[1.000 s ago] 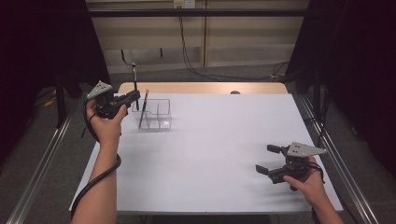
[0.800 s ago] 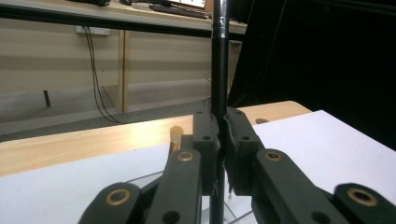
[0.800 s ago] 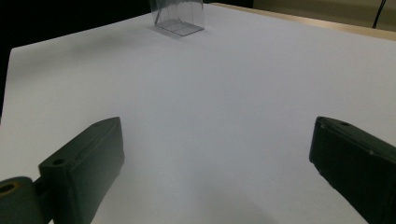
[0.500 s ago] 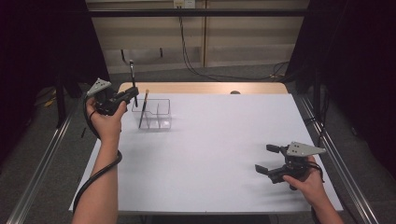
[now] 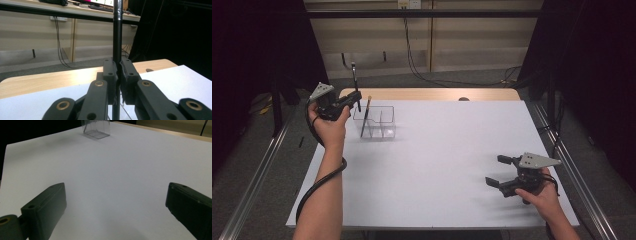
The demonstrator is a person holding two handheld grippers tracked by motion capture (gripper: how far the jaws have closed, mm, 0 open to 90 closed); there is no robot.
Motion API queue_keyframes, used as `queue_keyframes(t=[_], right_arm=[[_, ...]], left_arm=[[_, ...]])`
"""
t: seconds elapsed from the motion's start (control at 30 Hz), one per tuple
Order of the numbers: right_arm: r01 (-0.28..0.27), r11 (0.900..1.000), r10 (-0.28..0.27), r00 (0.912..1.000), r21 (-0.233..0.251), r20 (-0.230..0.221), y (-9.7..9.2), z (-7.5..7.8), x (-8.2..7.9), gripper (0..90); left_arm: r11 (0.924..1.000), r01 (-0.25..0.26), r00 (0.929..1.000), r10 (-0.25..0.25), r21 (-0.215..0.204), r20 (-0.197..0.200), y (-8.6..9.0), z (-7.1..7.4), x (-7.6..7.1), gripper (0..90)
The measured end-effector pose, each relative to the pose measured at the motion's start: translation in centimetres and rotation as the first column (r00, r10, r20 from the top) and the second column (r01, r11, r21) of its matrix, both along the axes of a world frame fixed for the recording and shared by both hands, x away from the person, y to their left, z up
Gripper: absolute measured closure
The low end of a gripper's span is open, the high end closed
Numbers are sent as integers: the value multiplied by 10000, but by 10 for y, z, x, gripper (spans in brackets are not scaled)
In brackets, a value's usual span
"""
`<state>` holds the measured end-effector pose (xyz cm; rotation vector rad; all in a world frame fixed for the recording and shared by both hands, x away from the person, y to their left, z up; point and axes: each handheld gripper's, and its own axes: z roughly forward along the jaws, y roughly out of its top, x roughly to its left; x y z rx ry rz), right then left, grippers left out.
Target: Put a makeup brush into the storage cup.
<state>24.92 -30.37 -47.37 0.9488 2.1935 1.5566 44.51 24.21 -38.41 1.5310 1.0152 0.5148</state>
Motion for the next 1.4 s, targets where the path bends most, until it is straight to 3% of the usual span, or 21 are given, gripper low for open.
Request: queue_keyframes(t=[1.4], right_arm=[[-71,10000,71,10000,13,3,2,0,-2,26]], left_arm=[[9990,-279,9993,288,349,-254,-6,-32,-3,841]])
